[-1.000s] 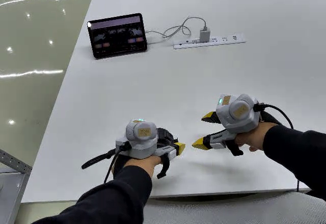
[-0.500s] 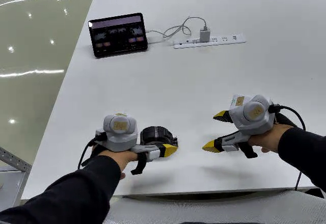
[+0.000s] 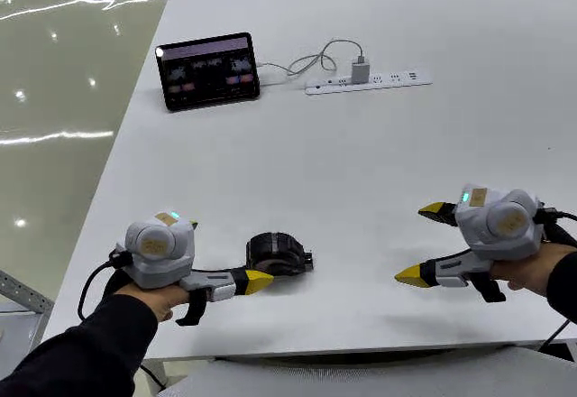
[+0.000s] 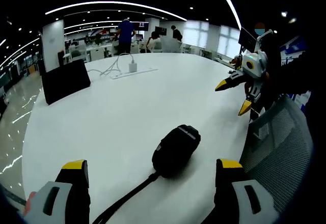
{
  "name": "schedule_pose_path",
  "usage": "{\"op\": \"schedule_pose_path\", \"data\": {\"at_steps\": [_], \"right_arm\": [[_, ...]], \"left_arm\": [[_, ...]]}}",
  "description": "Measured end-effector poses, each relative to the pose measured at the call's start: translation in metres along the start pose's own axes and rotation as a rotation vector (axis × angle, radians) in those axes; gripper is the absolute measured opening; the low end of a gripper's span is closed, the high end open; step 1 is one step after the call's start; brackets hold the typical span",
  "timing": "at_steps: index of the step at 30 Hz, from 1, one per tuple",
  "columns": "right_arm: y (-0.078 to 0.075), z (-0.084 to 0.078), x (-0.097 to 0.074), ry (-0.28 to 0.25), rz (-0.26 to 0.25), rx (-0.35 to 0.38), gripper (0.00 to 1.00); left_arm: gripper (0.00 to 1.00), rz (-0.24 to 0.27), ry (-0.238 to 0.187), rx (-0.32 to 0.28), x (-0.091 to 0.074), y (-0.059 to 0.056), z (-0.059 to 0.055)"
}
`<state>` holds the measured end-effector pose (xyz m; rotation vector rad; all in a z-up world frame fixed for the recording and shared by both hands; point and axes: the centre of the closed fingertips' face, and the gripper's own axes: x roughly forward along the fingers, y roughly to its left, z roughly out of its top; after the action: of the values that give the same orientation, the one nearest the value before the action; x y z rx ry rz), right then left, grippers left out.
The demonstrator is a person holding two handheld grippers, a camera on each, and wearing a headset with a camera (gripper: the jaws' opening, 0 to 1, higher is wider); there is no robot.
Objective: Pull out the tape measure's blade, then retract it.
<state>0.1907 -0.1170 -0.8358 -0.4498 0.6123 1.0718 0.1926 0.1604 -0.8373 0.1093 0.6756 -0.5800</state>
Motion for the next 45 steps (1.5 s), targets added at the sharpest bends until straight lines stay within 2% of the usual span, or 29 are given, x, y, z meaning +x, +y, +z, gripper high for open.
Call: {"op": "schedule_pose_path", "data": {"at_steps": [6, 9, 14, 15, 16, 17, 19, 22, 25, 28, 30, 36, 45], "right_arm": [[-0.003, -0.013, -0.017, 0.001, -0.021, 0.022, 0.70], [-0.005, -0.019, -0.024, -0.005, -0.035, 0.044, 0.72], [-0.011, -0.030, -0.038, -0.020, -0.063, 0.082, 0.74], [-0.012, -0.034, -0.040, -0.009, -0.067, 0.087, 0.73], [-0.015, -0.039, -0.043, -0.004, -0.077, 0.102, 0.73], [-0.017, -0.041, -0.045, -0.011, -0.084, 0.119, 0.74], [-0.019, -0.043, -0.051, -0.028, -0.091, 0.128, 0.75], [-0.019, -0.045, -0.058, -0.042, -0.089, 0.143, 0.80], [-0.020, -0.051, -0.064, -0.039, -0.095, 0.126, 0.84], [-0.023, -0.059, -0.072, -0.024, -0.118, 0.111, 0.87], [-0.024, -0.063, -0.077, -0.025, -0.127, 0.107, 0.89], [-0.031, -0.075, -0.090, -0.033, -0.151, 0.163, 1.00], [-0.035, -0.088, -0.104, -0.035, -0.183, 0.196, 1.00]], "left_arm": [[1.00, -0.009, -0.007, -0.019, -0.008, 0.004, -0.006], [1.00, -0.016, -0.016, -0.034, -0.013, 0.001, -0.005], [1.00, -0.019, 0.006, -0.016, -0.014, 0.000, -0.016], [1.00, -0.020, 0.006, -0.030, -0.016, 0.000, -0.017], [1.00, -0.040, -0.014, -0.082, -0.016, -0.003, -0.015], [1.00, -0.034, -0.025, -0.088, -0.017, -0.002, -0.013], [1.00, -0.021, -0.023, -0.066, -0.020, -0.002, -0.012], [1.00, -0.014, -0.027, -0.070, -0.024, -0.002, -0.010], [1.00, -0.010, -0.035, -0.068, -0.025, -0.001, -0.009], [1.00, -0.020, -0.002, -0.060, -0.025, -0.002, -0.016], [1.00, -0.010, -0.002, -0.044, -0.025, -0.002, -0.017], [1.00, -0.016, -0.008, -0.045, -0.028, -0.002, -0.016], [1.00, -0.012, -0.014, -0.036, -0.035, 0.000, -0.009]]}}
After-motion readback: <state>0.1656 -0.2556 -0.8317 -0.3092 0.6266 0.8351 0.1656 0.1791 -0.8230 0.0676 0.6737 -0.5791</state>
